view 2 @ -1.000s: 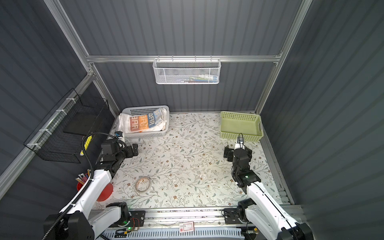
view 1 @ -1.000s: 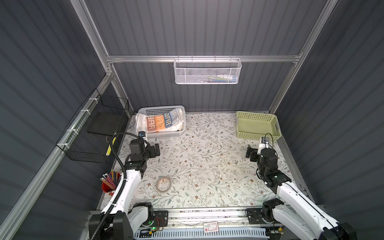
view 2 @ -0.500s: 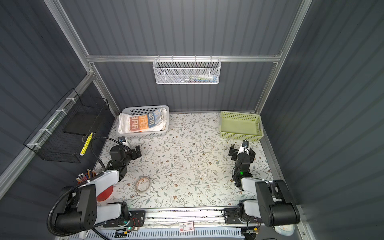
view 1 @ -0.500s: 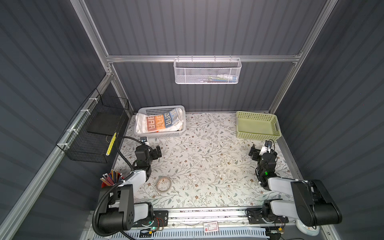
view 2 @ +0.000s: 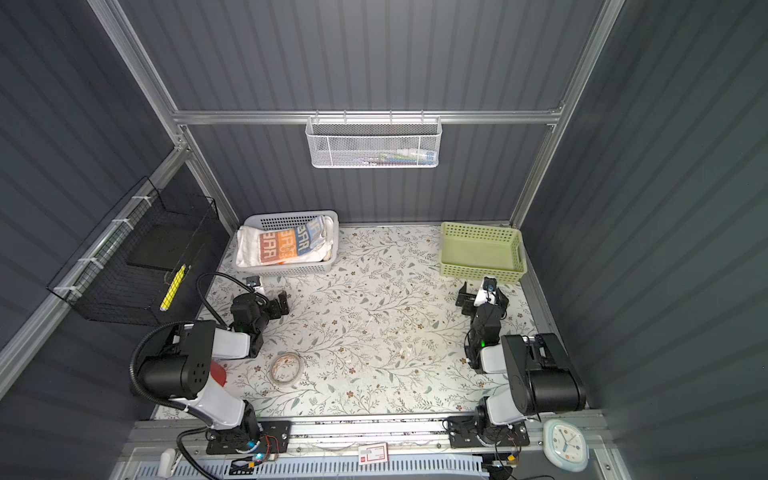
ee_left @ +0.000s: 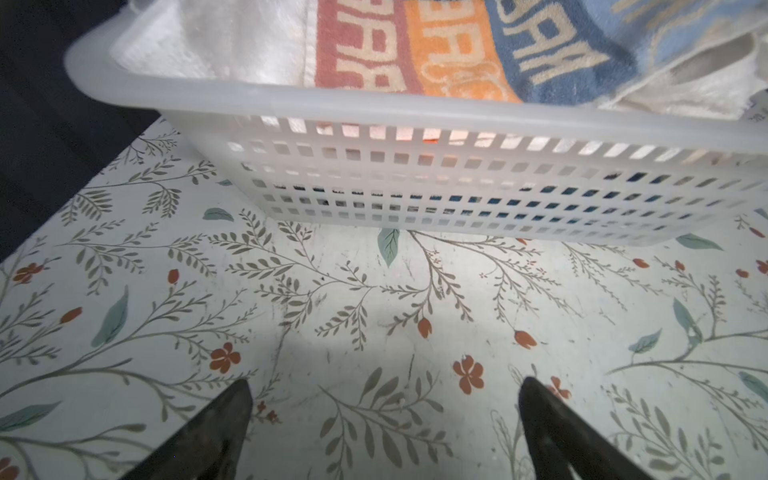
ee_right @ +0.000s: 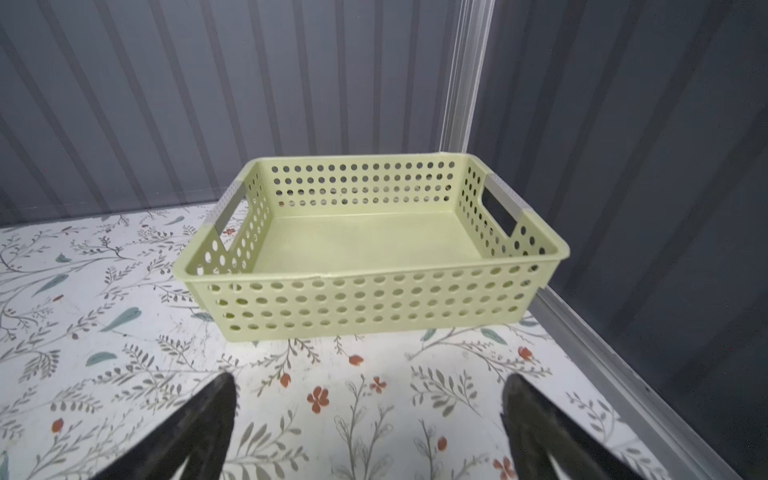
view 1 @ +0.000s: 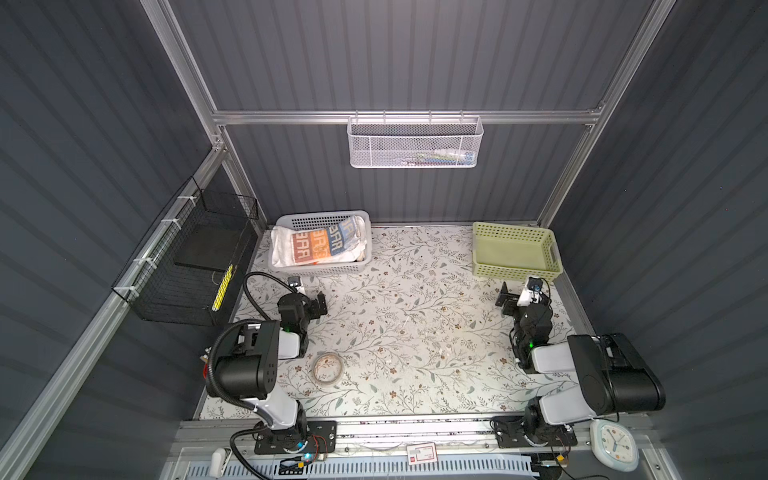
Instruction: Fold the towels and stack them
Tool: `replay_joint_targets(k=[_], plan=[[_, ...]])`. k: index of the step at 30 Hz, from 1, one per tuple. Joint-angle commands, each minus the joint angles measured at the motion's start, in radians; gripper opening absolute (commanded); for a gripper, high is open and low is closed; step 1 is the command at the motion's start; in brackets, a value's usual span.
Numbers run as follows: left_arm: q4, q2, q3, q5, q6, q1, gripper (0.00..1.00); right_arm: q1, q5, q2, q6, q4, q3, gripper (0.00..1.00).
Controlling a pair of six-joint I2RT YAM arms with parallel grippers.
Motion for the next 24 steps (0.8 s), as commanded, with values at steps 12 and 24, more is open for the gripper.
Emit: replay_joint_targets(k=[12,24], plan=[[0.05,0.046,0.044,0.039,0.042,-0.008,1.0,-0.032,-0.041,-0.016,0.022,-0.146,0.053,0.99],[-0.021,0.059,0.088,-0.069,0.075,-0.07,1.0,-0.031,-0.043,-0.016,0.022,-0.146,0.053,0.99]])
